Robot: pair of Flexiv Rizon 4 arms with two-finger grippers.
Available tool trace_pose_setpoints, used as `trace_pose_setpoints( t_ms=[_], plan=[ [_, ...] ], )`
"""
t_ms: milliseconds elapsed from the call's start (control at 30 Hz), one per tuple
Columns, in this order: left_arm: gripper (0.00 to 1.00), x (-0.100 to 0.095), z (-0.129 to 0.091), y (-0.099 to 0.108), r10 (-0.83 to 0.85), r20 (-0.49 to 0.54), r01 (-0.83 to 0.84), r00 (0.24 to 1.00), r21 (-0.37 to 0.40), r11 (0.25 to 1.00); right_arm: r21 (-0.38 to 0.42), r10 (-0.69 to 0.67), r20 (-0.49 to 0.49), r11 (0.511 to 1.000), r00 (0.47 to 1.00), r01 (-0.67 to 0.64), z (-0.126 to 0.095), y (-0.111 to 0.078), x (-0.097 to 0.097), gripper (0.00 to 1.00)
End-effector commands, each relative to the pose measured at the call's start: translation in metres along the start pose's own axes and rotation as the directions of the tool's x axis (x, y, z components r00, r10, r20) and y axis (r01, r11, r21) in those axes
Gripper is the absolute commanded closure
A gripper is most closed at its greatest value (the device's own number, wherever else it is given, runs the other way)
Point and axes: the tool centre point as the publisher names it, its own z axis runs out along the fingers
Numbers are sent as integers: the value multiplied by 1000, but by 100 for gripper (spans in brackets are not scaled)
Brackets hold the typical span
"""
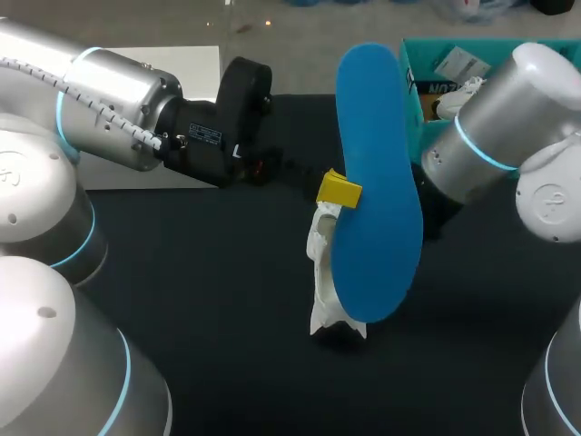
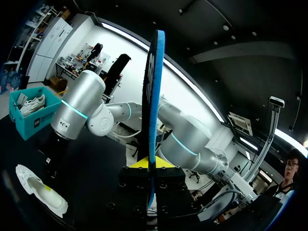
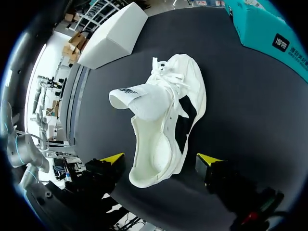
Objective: Take the shoe out of the shoebox, open the shoe tongue, remove and reinsert the insole, then place the shoe into the shoebox
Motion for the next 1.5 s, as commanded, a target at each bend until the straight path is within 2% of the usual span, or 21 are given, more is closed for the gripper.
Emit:
trace_pose_setpoints(
  t_ms=[33,233,300,800,867,933,967,1033,1067,1333,1500],
  plan=[
    [100,-1,1,-2,-1,-1,1,1000,-4,1000,-22,-34,-11,999,999,34,-42,-7,0,0],
    [100,-1,1,-2,-1,-1,1,1000,-4,1000,-43,-78,6,996,997,79,-66,-2,8,0],
    [100,-1,1,-2,-1,-1,1,1000,-4,1000,-64,-110,39,992,993,112,-74,-1,9,0],
    [100,-1,1,-2,-1,-1,1,1000,-4,1000,-64,-110,39,992,993,112,-74,-1,9,0],
    [100,-1,1,-2,-1,-1,1,1000,-4,1000,-38,-39,-108,999,993,35,-75,-4,8,0],
    [100,-1,1,-2,-1,-1,1,1000,-4,1000,-22,13,-261,1000,965,-20,-79,-5,9,0],
    [100,-1,1,-2,-1,-1,1,1000,-4,1000,-6,41,-343,999,938,-46,-82,-5,9,0],
    [100,-1,1,-2,-1,-1,1,1000,-4,1000,12,100,-524,994,846,-110,-90,-3,7,0],
    [100,-1,1,-2,-1,-1,1,1000,-4,1000,13,111,-563,992,819,-126,-95,-2,6,0],
    [100,-1,1,-2,-1,-1,1,1000,-4,1000,-37,109,-686,982,719,-185,-125,12,19,0],
    [100,-1,1,-2,-1,-1,1,1000,-4,1000,-24,177,-744,957,645,-290,-137,17,29,0]
  ],
)
